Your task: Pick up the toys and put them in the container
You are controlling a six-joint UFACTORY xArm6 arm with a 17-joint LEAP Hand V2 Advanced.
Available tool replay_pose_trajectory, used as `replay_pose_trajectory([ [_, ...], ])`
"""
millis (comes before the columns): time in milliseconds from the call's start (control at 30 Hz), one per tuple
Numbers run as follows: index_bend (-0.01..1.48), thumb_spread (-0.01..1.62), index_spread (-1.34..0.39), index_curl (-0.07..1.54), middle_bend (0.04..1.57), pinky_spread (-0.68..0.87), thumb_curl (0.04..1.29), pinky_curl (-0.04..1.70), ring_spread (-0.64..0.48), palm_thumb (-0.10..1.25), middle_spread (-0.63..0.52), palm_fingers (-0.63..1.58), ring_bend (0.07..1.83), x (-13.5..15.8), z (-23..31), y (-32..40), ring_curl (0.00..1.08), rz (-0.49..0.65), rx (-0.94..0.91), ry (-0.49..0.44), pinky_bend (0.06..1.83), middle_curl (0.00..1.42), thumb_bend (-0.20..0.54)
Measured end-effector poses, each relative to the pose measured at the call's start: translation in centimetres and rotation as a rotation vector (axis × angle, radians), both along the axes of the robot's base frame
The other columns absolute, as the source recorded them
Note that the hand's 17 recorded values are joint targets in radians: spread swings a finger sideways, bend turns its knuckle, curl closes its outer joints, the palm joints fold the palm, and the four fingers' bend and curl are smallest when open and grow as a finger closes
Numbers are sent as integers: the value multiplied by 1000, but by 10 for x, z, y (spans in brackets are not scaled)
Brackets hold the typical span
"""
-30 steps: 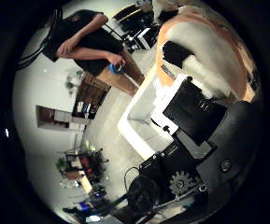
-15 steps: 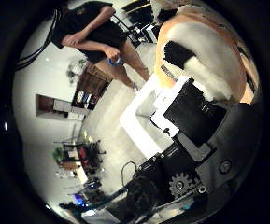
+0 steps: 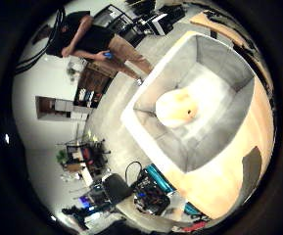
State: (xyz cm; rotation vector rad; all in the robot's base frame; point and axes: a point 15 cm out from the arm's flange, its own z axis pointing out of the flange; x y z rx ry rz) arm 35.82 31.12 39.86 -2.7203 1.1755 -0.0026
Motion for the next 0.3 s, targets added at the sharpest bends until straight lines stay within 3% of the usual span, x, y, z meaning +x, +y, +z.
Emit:
replay_pose_trajectory([
  [300,170,821,-500,456,351,327,278,338,-38,-8,-142,167,629,2,-3,3,263,0,5,4,797,396,-37],
])
